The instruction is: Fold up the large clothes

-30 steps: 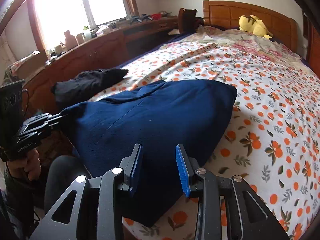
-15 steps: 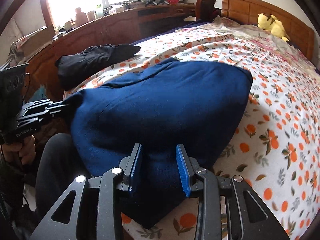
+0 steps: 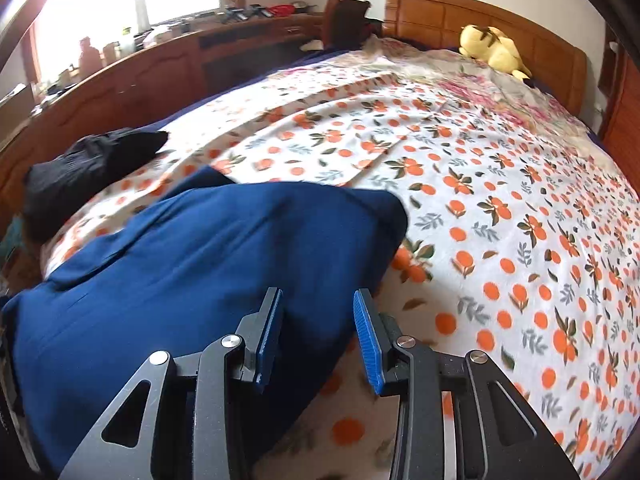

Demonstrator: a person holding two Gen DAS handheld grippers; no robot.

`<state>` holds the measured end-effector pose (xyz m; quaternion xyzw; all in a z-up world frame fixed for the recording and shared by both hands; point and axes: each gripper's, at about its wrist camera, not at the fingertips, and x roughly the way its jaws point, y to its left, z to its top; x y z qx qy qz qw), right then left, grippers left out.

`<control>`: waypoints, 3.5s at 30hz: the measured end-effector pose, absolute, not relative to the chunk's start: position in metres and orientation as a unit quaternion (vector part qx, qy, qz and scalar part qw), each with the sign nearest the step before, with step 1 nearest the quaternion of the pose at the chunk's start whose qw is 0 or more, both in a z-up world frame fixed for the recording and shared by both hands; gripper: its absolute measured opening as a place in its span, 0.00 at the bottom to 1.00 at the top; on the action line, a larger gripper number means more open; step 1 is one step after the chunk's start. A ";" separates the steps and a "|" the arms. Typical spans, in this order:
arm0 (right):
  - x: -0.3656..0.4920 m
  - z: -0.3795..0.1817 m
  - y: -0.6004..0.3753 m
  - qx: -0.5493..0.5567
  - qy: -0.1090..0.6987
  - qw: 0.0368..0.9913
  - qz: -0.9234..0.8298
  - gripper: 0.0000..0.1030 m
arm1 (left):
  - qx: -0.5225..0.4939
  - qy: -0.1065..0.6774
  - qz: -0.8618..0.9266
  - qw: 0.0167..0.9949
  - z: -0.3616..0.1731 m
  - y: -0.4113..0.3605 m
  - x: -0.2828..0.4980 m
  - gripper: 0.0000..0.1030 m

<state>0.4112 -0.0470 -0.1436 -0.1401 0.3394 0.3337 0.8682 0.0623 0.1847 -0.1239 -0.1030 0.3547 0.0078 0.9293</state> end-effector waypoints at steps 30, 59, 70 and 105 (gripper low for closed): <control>0.483 -0.169 -0.026 -0.019 0.416 0.822 0.388 0.16 | -0.147 0.395 -0.084 0.903 -0.171 0.161 0.087 0.14; 0.353 0.001 0.303 -0.131 0.233 0.827 0.494 0.10 | -0.082 0.256 0.255 0.929 0.006 0.493 0.010 0.10; 0.350 -0.068 0.324 -0.201 0.287 0.803 0.482 0.26 | -0.136 0.314 0.318 0.884 -0.057 0.520 -0.008 0.41; 0.191 -0.035 -0.103 -0.067 0.168 0.919 0.350 0.71 | -0.029 0.201 0.093 0.975 0.048 0.179 0.097 0.87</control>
